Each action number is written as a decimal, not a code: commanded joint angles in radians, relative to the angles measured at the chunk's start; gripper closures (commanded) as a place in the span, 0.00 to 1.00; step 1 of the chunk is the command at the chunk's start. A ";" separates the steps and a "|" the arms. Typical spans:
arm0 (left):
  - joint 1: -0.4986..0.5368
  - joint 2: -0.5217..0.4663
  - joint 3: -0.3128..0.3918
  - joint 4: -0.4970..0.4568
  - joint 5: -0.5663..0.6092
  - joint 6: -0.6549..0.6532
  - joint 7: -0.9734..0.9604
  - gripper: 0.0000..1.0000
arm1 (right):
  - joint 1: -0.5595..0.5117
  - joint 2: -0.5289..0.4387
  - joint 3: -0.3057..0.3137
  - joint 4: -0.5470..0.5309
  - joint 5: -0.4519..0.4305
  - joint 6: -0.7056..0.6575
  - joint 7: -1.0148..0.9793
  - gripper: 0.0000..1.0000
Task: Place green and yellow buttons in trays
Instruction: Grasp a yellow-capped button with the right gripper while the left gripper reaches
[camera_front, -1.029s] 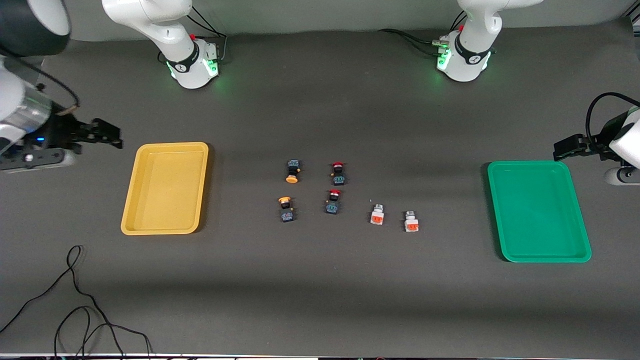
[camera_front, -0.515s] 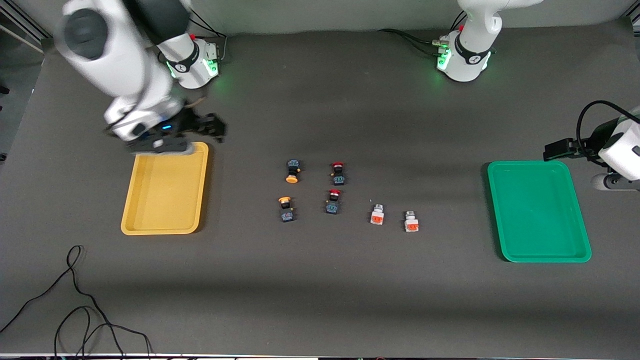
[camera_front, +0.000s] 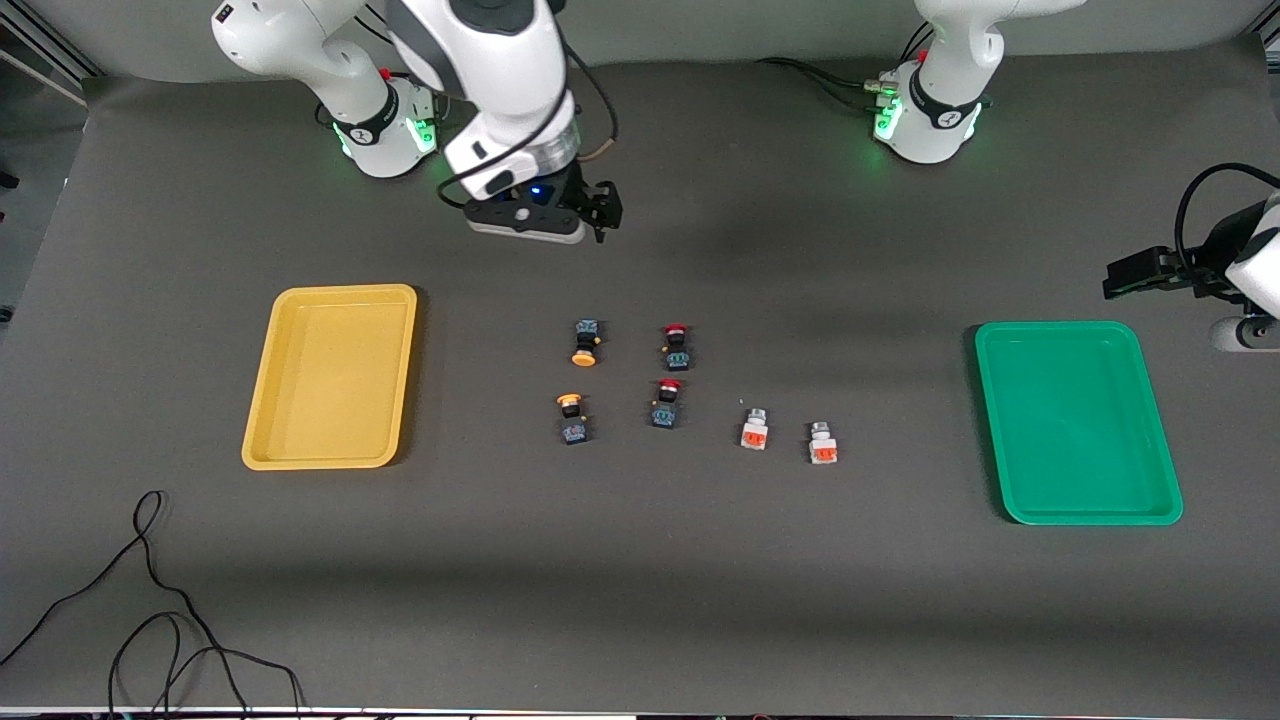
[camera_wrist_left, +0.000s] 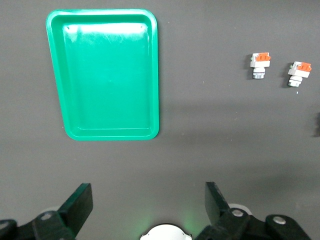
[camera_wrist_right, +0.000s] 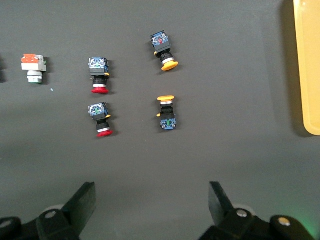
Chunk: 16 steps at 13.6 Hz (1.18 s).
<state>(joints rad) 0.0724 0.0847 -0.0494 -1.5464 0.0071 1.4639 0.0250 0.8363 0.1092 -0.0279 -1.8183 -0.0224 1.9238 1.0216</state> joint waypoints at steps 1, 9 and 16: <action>0.003 0.006 0.005 0.026 -0.013 -0.028 0.018 0.00 | 0.000 -0.008 -0.018 -0.140 -0.034 0.156 0.021 0.00; -0.184 0.095 -0.030 0.012 -0.009 0.028 -0.192 0.00 | -0.010 0.272 -0.056 -0.277 -0.037 0.630 0.021 0.00; -0.253 0.265 -0.033 -0.038 -0.013 0.251 -0.295 0.00 | -0.009 0.428 -0.067 -0.231 -0.051 0.758 0.014 0.03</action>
<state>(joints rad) -0.1526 0.3225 -0.0927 -1.5763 -0.0026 1.6525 -0.2121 0.8234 0.5167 -0.0890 -2.0871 -0.0453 2.6769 1.0238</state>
